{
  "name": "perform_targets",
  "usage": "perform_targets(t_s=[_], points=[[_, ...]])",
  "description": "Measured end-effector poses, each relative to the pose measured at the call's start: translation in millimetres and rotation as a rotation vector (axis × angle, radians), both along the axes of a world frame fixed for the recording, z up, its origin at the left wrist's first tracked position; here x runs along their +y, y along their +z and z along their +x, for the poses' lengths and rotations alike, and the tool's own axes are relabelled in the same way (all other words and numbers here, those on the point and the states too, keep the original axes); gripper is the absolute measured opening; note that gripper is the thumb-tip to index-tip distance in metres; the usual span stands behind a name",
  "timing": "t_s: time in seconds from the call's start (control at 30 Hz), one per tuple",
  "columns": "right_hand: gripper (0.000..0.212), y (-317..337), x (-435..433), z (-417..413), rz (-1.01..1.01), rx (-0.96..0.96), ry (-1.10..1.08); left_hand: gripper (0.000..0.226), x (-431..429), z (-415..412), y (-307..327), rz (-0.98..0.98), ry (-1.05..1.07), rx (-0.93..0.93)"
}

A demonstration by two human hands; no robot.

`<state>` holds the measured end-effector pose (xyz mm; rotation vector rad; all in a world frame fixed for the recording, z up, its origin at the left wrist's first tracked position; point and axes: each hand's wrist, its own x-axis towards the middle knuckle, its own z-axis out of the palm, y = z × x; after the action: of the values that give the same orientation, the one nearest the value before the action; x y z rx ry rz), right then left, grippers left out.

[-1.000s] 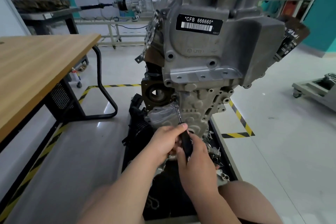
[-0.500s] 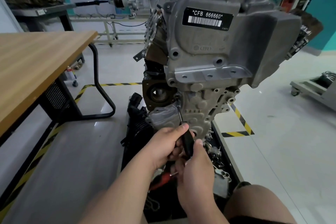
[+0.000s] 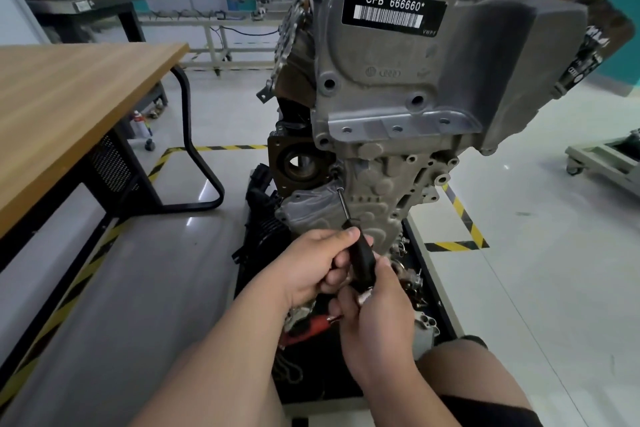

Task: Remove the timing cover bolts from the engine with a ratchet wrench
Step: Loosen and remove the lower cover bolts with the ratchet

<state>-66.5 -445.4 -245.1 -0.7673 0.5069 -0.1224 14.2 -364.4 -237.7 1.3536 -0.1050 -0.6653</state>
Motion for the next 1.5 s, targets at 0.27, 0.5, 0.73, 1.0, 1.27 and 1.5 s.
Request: perform_targets(t_s=[0.27,0.5,0.73,1.0,1.27,1.5], points=[[0.032,-13.2,-9.6,-7.7,-1.298,-0.108,0.311,0.028,4.6,-1.7,-5.7,0.132,0.139,-0.095],[0.039,-16.1,-30.5,-23.9,-0.996,0.103,0.056,0.032,-1.7,-5.3,-9.2,0.104,0.182,-0.087],[0.077,-16.3,-10.0,-21.4,0.192,0.121,0.441,0.032,-2.4,-4.9,-7.1,0.039,0.146,-0.022],[0.046,-34.1,-17.5,-20.6,-1.259,-0.151,0.138,0.032,-5.2,-6.0,-7.8,0.208,0.213,-0.14],[0.025,-17.1,1.1,-19.5,-0.214,-0.127,0.168,0.041,5.7,-0.2,-5.8,0.115,0.054,0.02],[0.046,-8.1,4.6,-20.9,0.573,-0.085,0.245,0.047,9.0,-6.8,-4.9,0.181,-0.02,-0.043]])
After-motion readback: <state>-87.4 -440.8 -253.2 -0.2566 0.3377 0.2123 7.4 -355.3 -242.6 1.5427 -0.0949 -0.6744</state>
